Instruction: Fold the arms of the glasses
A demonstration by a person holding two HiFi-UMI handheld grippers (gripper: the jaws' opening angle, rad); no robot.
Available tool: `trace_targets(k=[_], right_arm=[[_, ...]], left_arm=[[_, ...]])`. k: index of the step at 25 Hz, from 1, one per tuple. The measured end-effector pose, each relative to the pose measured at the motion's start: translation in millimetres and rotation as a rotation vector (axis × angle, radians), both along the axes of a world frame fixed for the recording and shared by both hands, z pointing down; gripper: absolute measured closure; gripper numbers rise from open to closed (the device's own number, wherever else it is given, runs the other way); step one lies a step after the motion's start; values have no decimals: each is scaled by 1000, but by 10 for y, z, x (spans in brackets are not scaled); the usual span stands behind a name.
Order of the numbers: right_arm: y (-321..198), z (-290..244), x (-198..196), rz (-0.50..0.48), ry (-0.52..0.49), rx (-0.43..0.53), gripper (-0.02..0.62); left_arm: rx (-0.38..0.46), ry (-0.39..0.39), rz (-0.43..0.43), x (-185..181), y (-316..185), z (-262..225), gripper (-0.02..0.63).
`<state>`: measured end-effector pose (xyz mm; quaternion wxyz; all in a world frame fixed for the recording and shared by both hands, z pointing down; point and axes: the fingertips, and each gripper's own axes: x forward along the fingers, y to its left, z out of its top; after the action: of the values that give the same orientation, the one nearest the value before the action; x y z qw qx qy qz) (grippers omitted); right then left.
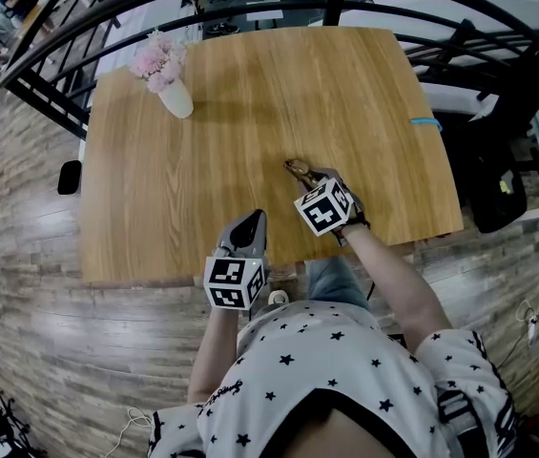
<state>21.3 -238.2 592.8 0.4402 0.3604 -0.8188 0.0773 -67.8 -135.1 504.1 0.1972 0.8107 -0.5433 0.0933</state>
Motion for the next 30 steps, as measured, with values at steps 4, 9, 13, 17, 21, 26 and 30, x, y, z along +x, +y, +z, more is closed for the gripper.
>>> trace_targets(k=[4, 9, 13, 17, 21, 26, 30], right_arm=[[89, -222, 34, 40, -55, 40, 531], [287, -472, 27, 63, -114, 54, 552], [483, -677, 11, 87, -176, 73, 562], [684, -872, -12, 107, -251, 100, 565], [876, -1028, 13, 125, -317, 132, 571], [1119, -1235, 74, 165, -398, 175, 577], [1365, -1345, 107, 193, -443, 201, 578]], left_arm=[[7, -5, -3, -16, 33, -27, 598], [14, -12, -7, -48, 109, -83, 598], [30, -18, 1, -40, 194, -152, 598], [42, -22, 9, -27, 300, -221, 598], [54, -17, 13, -26, 415, -294, 598], [82, -19, 10, -53, 580, -394, 598], [91, -11, 5, -109, 747, -426, 598]])
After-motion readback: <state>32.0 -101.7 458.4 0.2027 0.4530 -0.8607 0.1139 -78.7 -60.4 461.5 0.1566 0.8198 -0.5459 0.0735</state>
